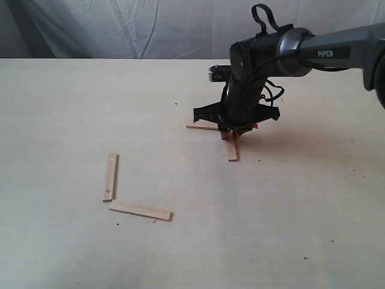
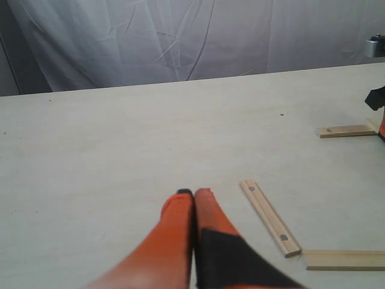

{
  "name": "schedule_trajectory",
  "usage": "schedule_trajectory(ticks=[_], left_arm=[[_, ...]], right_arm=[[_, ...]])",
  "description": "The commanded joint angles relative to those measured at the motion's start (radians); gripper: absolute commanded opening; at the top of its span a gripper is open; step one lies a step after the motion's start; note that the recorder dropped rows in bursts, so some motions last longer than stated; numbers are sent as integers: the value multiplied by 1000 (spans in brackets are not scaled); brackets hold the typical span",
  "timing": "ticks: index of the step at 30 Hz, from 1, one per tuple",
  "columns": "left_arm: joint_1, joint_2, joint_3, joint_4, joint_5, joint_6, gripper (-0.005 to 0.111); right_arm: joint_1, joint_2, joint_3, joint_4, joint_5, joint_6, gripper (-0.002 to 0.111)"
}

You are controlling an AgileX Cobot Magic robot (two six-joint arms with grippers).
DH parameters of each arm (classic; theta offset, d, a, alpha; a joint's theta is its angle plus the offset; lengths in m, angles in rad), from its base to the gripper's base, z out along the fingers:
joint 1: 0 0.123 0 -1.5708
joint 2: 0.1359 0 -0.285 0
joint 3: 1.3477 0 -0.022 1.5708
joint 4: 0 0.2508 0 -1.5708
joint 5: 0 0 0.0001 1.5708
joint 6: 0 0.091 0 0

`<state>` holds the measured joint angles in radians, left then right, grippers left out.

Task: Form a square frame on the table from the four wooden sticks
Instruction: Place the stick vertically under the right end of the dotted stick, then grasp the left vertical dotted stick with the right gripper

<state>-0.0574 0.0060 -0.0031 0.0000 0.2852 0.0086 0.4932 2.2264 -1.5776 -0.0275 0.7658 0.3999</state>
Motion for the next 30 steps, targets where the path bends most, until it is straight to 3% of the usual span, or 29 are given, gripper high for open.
schedule_trajectory(ticks=[1,5,7,10,13,21,30], left_arm=[[-4,-6,3,0,1,-1,0],[-4,-6,3,0,1,-1,0],[-4,-6,3,0,1,-1,0],[-4,-6,3,0,1,-1,0],[-4,-6,3,0,1,-1,0],[-4,-6,3,0,1,-1,0],[-4,-6,3,0,1,-1,0]], right_arm=[[-5,-7,-4,-16,14,-23,0],[-5,-31,-4,-16,3,-23,3],[-5,-41,-4,-16,5,-23,13],[-5,-46,-4,-16,14,-35,36],[-5,-46,-4,-18,14,-37,49],[11,-102,-4,12,60,-88,51],[220,-121,-4,161,119,-483,51]])
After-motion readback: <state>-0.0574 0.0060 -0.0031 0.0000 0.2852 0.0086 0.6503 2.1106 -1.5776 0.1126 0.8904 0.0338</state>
